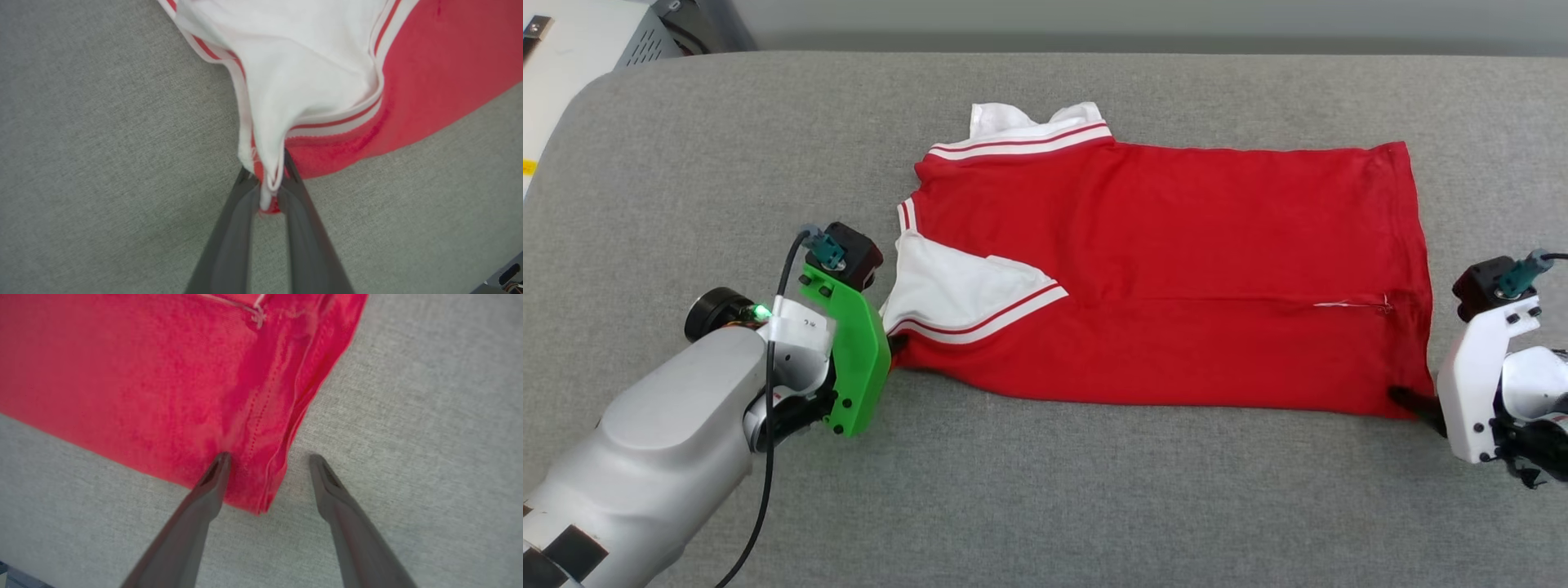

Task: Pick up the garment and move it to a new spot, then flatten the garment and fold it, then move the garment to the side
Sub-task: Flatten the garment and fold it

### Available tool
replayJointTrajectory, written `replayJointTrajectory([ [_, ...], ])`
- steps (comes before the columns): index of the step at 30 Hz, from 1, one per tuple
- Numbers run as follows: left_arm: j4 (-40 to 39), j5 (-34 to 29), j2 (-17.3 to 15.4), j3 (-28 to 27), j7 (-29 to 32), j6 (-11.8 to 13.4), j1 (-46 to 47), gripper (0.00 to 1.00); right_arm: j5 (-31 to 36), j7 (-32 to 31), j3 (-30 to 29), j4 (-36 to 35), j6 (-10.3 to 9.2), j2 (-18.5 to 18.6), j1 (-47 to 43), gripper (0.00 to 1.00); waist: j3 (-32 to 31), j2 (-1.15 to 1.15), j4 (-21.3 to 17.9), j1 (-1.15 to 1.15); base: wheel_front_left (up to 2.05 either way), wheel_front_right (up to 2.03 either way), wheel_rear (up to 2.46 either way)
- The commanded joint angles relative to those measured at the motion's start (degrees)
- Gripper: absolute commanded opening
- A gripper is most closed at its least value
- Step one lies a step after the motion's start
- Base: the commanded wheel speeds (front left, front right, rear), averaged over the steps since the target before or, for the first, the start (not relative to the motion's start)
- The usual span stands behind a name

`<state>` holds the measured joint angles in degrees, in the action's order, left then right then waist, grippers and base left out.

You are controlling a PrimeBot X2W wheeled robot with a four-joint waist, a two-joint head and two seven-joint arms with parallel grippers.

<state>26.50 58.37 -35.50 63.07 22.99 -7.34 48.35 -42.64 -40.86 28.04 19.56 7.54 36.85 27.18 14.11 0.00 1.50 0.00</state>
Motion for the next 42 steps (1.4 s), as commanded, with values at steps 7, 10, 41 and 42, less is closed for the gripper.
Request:
replayJointTrajectory([
  [7, 0.94, -0.13, 0.95, 0.17, -1.31, -0.01, 0.44, 0.00, -0.56, 2.85, 2.50, 8.89, -0.05, -5.07, -0.37, 1.00, 1.36, 0.00, 0.97, 0.00, 0.00, 0.00, 0.00],
  [10, 1.73, 0.35, 1.11, 0.37, -1.93, -0.03, -0.55, 0.00, -0.47, 5.59, 4.55, 9.23, -0.05, -5.08, 0.14, 0.00, 0.75, 0.00, 0.62, 0.00, 0.00, 0.00, 0.00],
  [41, -23.15, 3.15, -13.74, 0.67, -9.02, 12.83, -20.05, 0.00, -0.18, 13.58, -9.08, -15.44, -0.05, 3.01, -22.21, 0.00, -7.91, 0.00, 0.86, 0.00, 0.00, 0.00, 0.00],
  [42, -23.22, 3.39, -13.58, 0.75, -9.16, 13.03, -20.52, 0.00, 0.04, 13.17, -10.00, -15.77, -0.05, 2.64, -23.23, 0.00, -7.74, 0.00, 0.92, 0.00, 0.00, 0.00, 0.00],
])
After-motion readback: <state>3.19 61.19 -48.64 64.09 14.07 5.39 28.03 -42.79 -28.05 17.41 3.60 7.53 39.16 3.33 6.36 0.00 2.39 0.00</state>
